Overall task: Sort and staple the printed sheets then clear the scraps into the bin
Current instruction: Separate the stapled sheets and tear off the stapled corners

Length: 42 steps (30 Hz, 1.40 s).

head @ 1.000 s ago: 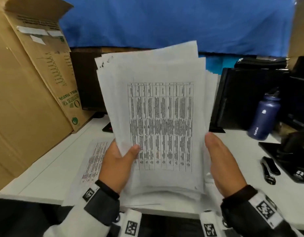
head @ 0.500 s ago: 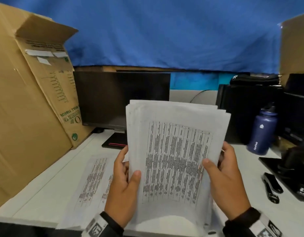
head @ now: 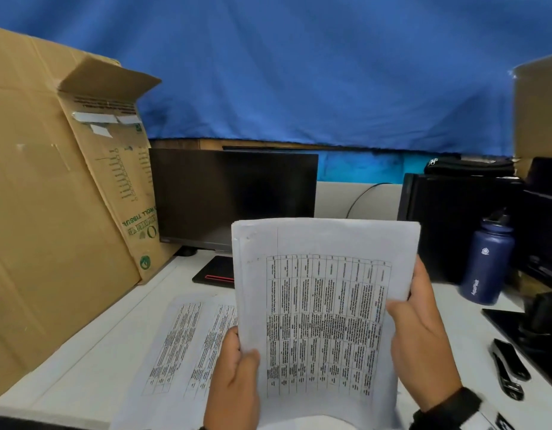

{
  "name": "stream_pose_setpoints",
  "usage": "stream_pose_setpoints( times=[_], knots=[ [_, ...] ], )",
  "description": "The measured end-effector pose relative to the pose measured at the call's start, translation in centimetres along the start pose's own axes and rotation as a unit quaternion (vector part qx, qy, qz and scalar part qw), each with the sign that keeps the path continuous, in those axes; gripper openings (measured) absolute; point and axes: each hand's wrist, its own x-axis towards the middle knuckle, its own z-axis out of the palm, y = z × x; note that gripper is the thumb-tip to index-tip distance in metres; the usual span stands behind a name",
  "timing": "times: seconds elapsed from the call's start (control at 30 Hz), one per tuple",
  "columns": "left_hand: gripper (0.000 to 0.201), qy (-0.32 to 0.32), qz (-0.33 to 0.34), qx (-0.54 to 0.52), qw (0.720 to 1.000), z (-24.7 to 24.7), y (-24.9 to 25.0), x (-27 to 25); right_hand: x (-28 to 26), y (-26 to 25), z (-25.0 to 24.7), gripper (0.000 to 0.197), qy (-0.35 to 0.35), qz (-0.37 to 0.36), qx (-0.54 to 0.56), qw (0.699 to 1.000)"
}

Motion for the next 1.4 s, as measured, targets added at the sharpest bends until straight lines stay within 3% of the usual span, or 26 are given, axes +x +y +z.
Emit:
stream_pose_setpoints(
  times=[0.1,0.23,0.3,0.37,0.43,0.5,0.6,0.7,0.8,1.07,1.23,1.3,1.4],
  knots=[
    [0.036,-0.008,-0.032,0.014,0.999,-0.2,-0.2,-0.3,0.2,-0.3,0.0,0.048,0.026,0.014,-0.009,1.0],
    [0.035,-0.012,-0.047,0.002,0.999,-0.2,-0.8,-0.3,0.2,-1.1,0.0,0.041,0.062,0.034,0.019,0.997],
    [0.039,-0.034,-0.058,-0.002,0.998,-0.3,-1.5,-0.2,0.7,-1.7,-0.4,0.058,0.063,0.025,-0.02,0.997],
    [0.033,-0.042,-0.059,0.014,0.997,-0.4,-2.3,-0.1,1.5,-2.5,-0.4,0.09,0.071,0.026,-0.111,0.991],
    [0.032,-0.043,-0.065,0.035,0.996,-0.6,-3.0,0.1,2.0,-3.9,-0.2,0.109,0.115,0.012,-0.256,0.96],
    [0.031,-0.045,-0.071,0.052,0.995,-0.7,-3.2,0.3,1.9,-5.3,0.3,0.109,0.14,-0.062,-0.388,0.909],
    [0.029,-0.037,-0.071,0.074,0.994,-0.6,-2.9,0.4,1.5,-6.7,1.6,0.084,0.059,-0.199,-0.513,0.833],
    [0.032,-0.04,-0.065,0.09,0.993,-0.5,-2.6,0.1,1.6,-6.5,3.1,0.072,-0.05,-0.227,-0.56,0.795],
    [0.035,-0.036,-0.053,0.079,0.995,-0.7,-2.3,-0.1,1.6,-6.2,3.8,0.063,-0.063,-0.254,-0.534,0.804],
    [0.026,-0.04,-0.042,0.026,0.998,-0.5,-3.8,-0.1,1.7,-6.9,4.7,0.023,0.022,-0.301,-0.437,0.847],
    [0.029,-0.043,-0.018,0.008,0.999,-0.7,-3.9,-0.2,2.7,-8.4,5.4,0.017,0.041,-0.274,-0.428,0.86],
    [0.037,-0.045,-0.026,-0.001,0.999,-0.7,-4.0,-0.2,3.0,-8.8,5.7,0.016,0.028,-0.262,-0.445,0.856],
    [0.027,-0.05,-0.022,0.004,0.998,-0.6,-4.5,-0.1,3.5,-9.4,5.7,0.026,-0.017,-0.235,-0.478,0.846]
  ],
)
